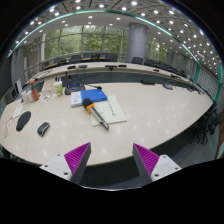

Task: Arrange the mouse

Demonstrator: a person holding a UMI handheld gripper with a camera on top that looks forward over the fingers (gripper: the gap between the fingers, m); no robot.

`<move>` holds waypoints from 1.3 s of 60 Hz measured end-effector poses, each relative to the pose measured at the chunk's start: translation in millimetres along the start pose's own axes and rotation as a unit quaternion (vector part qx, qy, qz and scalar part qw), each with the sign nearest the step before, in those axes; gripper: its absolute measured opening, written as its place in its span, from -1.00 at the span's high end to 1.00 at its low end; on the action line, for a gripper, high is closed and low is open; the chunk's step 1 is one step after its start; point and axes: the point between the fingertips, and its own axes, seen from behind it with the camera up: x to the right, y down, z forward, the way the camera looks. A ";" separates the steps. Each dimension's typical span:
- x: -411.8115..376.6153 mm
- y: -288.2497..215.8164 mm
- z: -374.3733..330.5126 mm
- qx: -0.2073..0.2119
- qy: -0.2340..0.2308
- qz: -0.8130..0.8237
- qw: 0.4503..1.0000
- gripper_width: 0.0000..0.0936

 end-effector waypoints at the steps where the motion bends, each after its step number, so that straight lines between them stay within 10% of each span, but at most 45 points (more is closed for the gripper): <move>1: 0.0 1.1 0.0 -0.001 0.001 0.000 1.000 -0.83; 35: -193.9 88.3 52.7 -0.016 -0.085 0.007 0.996 -0.82; 57: -408.8 51.6 151.0 0.017 -0.140 -0.009 0.990 -0.82; 78: -457.0 7.5 224.5 0.029 -0.116 -0.021 0.993 -0.82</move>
